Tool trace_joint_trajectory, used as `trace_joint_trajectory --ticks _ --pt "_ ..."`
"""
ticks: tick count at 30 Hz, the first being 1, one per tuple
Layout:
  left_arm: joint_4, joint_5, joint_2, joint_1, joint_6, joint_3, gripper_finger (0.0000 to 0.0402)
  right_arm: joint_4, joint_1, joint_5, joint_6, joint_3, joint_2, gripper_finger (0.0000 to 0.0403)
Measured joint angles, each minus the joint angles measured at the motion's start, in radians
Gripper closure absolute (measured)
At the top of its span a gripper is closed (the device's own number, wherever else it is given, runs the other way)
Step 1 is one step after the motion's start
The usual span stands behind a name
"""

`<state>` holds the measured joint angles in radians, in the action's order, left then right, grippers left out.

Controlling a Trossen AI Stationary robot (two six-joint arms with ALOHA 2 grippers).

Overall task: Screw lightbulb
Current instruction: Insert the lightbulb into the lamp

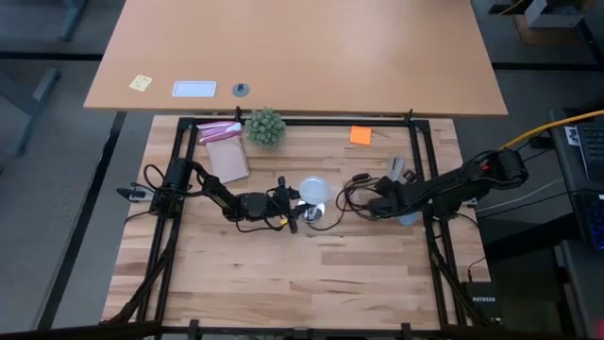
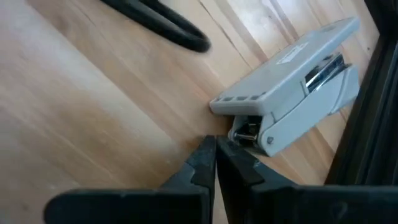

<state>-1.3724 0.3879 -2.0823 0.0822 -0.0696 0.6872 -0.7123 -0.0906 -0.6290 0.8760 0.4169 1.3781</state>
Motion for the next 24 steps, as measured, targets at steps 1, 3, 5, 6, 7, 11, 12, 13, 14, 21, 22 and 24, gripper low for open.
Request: trace_joint_trajectory --ticks 1,3,5,6,7,11,12,13,14,21,22,24 --pt "0.0 0.0 0.0 0.0 0.0 0.0 0.0259 -0.003 0.0 -0.006 0.011 0.0 0.0 0.0382" --pt "0.0 0.0 0.0 0.0 0.0 0.0 0.0259 -0.003 0.0 -0.007 0.014 0.001 -0.001 0.0382" --pt "0.0 0.0 0.0 0.0 0.0 0.0 0.0259 -0.005 0.0 -0.014 0.014 0.006 -0.001 0.0382" --pt "0.0 0.0 0.0 0.0 0.0 0.0 0.0259 -0.006 0.0 -0.018 0.014 0.009 -0.001 0.0382" --pt "0.0 0.0 0.0 0.0 0.0 0.0 0.0259 -0.007 0.0 -0.022 0.013 0.014 -0.001 0.0382" --pt "0.0 0.0 0.0 0.0 0.0 0.0 0.0259 -0.01 0.0 -0.026 0.01 0.035 -0.001 0.0382" --pt "0.0 0.0 0.0 0.0 0.0 0.0 0.0259 -0.017 0.0 -0.027 0.01 0.042 -0.001 0.0382" --pt "0.0 -0.001 0.0 0.0 0.0 0.0 0.0259 -0.029 0.0 -0.029 0.01 0.053 -0.001 0.0382" --pt "0.0 -0.001 0.0 0.0 0.0 0.0 0.0259 -0.047 0.0 -0.031 0.01 0.064 -0.001 0.0382" --pt "0.0 -0.001 0.0 0.0 0.0 0.0 0.0259 -0.205 0.0 -0.067 0.004 0.174 -0.001 0.0382" --pt "0.0 -0.001 0.0 0.0 0.0 0.0 0.0259 -0.212 0.0 -0.069 -0.004 0.19 -0.001 0.0382" --pt "0.0 -0.001 0.0 0.0 0.0 0.0 0.0259 -0.202 0.0 -0.069 -0.039 0.213 -0.002 0.0382"
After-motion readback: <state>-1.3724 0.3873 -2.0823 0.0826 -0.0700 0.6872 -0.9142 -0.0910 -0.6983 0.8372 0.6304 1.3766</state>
